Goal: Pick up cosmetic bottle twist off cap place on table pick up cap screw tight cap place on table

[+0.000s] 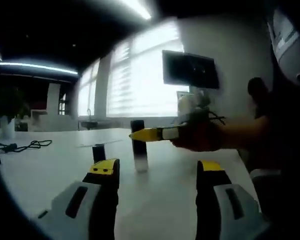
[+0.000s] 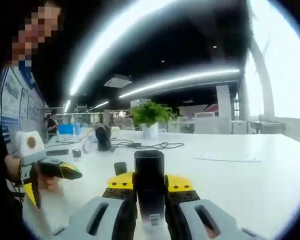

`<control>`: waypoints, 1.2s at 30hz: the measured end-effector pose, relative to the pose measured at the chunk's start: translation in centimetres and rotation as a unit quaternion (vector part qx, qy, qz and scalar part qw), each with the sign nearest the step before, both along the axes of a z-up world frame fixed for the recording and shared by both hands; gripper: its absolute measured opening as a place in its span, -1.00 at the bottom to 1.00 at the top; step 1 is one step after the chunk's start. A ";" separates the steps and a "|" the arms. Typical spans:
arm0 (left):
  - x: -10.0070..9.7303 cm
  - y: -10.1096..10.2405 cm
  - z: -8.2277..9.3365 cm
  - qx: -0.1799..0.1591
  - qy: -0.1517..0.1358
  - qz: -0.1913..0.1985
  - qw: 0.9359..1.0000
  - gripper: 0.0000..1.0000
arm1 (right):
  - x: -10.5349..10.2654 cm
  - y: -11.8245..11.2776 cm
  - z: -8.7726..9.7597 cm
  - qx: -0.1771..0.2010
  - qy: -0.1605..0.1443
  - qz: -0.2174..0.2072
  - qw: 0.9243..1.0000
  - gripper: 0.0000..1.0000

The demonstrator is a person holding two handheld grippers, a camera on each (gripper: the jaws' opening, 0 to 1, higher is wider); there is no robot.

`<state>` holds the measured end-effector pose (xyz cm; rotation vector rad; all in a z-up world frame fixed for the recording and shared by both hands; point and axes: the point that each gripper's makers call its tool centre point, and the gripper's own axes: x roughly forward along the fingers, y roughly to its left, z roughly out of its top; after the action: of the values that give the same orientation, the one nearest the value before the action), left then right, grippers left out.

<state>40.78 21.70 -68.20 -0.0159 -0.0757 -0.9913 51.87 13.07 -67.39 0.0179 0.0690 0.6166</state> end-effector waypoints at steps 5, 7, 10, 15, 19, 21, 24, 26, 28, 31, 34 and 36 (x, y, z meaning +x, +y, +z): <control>0.5 0.3 -0.1 0.004 0.000 0.012 1.000 0.04 | 1.4 -1.3 0.2 -0.003 -0.009 -0.046 0.999 -0.71; 0.5 0.3 -0.1 0.002 0.000 0.013 1.000 0.04 | 1.6 -1.6 0.2 0.002 -0.007 -0.053 0.999 -0.71; 0.4 0.3 0.3 -0.012 0.002 0.010 1.000 0.04 | 1.8 -1.8 0.1 0.001 -0.008 -0.059 0.998 -0.71; 0.6 0.3 0.1 -0.005 0.001 0.013 1.000 0.04 | 2.1 -1.7 -0.1 -0.016 -0.017 -0.065 0.998 -0.71; 0.6 0.4 0.0 -0.003 0.002 0.013 1.000 0.03 | 2.1 -1.9 -0.2 0.001 -0.012 -0.071 0.997 -0.71; 0.7 0.4 -0.1 0.001 0.002 0.015 1.000 0.03 | 2.1 -1.9 -0.2 -0.001 -0.012 -0.073 0.997 -0.70; 0.7 0.4 -0.1 0.001 0.001 0.014 1.000 0.02 | 2.1 -1.9 -0.2 0.000 -0.010 -0.075 0.997 -0.70; 0.7 0.4 -0.1 0.001 0.000 0.015 1.000 0.02 | 2.2 -2.0 -0.3 0.003 -0.007 -0.076 0.997 -0.70; 0.7 0.4 -0.1 0.001 0.000 0.016 1.000 0.03 | 2.2 -2.0 -0.3 0.006 -0.006 -0.076 0.997 -0.70; 0.7 0.4 0.0 -0.001 0.001 0.014 1.000 0.02 | 2.1 -1.9 -0.3 -0.002 -0.009 -0.075 0.997 -0.69; 0.6 0.4 -0.1 0.001 -0.001 0.015 1.000 0.03 | 1.9 -1.9 0.1 0.012 -0.011 -0.074 0.997 -0.58; 0.7 0.4 0.0 -0.001 0.000 0.016 1.000 0.03 | 1.8 -1.9 0.3 0.005 -0.017 -0.077 0.997 -0.49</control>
<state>41.47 22.11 -68.24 -0.0165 -0.0769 -0.9595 53.70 11.18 -67.10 0.0229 0.0314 0.4635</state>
